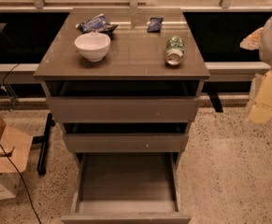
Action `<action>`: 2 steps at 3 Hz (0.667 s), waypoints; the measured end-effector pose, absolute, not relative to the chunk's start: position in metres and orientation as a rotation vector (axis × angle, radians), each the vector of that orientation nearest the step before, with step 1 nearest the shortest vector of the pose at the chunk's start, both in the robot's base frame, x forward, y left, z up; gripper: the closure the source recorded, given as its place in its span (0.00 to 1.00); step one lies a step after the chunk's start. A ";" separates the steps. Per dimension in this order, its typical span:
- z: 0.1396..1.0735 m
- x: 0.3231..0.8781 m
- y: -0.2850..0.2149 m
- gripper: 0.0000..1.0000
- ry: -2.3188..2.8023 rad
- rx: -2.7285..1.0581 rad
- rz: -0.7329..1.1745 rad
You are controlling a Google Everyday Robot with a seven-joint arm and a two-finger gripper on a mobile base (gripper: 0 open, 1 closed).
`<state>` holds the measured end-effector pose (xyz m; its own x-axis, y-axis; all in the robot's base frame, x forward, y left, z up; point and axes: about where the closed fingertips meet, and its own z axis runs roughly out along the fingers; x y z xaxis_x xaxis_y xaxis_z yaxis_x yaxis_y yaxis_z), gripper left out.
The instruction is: Place green can into bottom drawer
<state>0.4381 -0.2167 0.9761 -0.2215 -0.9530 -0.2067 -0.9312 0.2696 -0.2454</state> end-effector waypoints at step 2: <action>0.963 0.457 -0.204 0.00 2.227 -1.682 -0.070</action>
Offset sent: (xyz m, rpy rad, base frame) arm 0.0508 0.0319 -0.0416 0.1010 -0.0128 -0.0467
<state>0.4567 -0.2044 0.9625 -0.2351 -0.9408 -0.2442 -0.9236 0.2945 -0.2455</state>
